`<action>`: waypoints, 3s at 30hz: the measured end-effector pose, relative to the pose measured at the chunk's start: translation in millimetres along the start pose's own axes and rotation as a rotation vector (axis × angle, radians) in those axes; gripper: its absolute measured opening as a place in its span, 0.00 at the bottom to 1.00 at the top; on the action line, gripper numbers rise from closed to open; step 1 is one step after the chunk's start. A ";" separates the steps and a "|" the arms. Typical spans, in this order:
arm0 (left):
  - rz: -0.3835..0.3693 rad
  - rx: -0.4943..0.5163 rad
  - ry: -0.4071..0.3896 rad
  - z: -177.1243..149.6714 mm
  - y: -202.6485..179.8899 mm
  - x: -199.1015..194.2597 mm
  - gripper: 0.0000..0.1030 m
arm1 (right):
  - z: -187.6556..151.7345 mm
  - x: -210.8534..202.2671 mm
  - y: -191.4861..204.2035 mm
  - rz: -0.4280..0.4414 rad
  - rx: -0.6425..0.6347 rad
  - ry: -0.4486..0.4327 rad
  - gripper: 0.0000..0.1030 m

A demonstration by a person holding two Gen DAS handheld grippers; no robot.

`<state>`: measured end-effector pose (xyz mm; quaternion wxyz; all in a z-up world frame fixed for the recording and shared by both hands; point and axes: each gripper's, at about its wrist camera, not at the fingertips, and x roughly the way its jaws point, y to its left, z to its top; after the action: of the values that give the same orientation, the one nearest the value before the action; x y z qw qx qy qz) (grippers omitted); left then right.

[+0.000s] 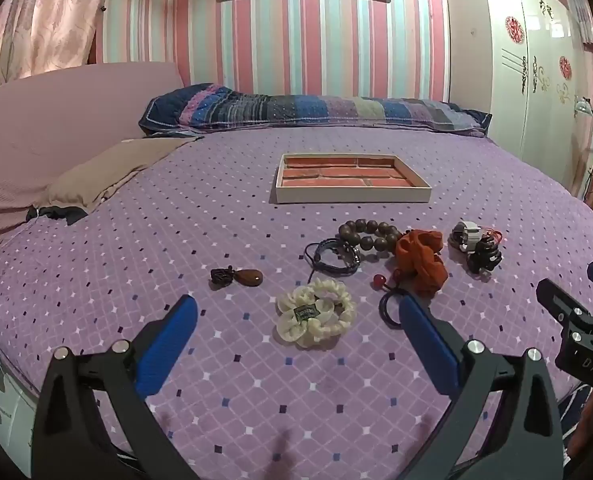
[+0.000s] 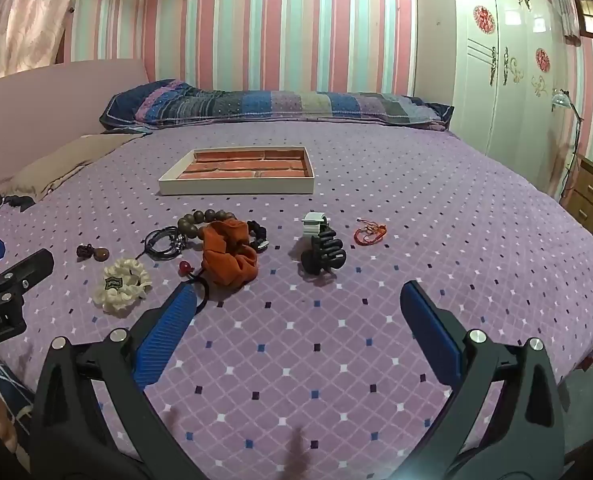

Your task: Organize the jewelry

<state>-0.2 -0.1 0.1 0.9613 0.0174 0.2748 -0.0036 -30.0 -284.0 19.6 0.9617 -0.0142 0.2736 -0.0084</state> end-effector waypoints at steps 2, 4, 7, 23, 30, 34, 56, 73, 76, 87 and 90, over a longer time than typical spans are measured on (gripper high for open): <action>0.003 0.001 0.002 0.1 -0.1 0.1 0.96 | 0.1 0.3 -0.3 -0.003 -0.001 -0.005 0.96; 0.005 -0.002 0.002 0.0 -0.1 0.0 0.96 | -0.1 1.5 0.2 -0.004 -0.005 -0.006 0.96; 0.006 -0.005 0.006 -0.9 -0.8 -0.4 0.96 | -1.1 3.9 2.4 -0.004 -0.007 -0.009 0.96; -0.003 -0.005 0.026 -6.5 2.7 12.5 0.96 | -5.7 14.2 8.3 -0.014 -0.021 0.031 0.96; -0.003 -0.005 0.028 -7.7 3.0 14.0 0.96 | -7.2 16.3 8.6 -0.017 -0.024 0.038 0.96; -0.003 -0.005 0.028 -7.6 3.2 14.2 0.96 | -8.0 17.4 8.5 -0.017 -0.024 0.041 0.96; 0.003 -0.004 0.033 -12.3 8.4 13.5 0.96 | -9.7 18.6 5.1 -0.031 -0.029 0.048 0.96; 0.003 -0.004 0.036 -12.3 7.6 15.6 0.96 | -11.6 20.8 5.3 -0.040 -0.038 0.056 0.96; 0.006 -0.005 0.039 -12.9 7.4 16.4 0.96 | -11.9 21.7 5.0 -0.039 -0.038 0.058 0.96; 0.004 -0.002 0.041 -12.4 8.2 17.6 0.96 | -12.1 23.4 5.4 -0.038 -0.039 0.060 0.96; 0.002 -0.002 0.044 -12.0 8.4 18.2 0.96 | -13.4 26.5 5.3 -0.037 -0.039 0.069 0.96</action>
<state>9.1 8.8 -19.5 0.9551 0.0170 0.2957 -0.0022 -14.5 -279.6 -5.8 0.9509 -0.0379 0.3064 -0.0215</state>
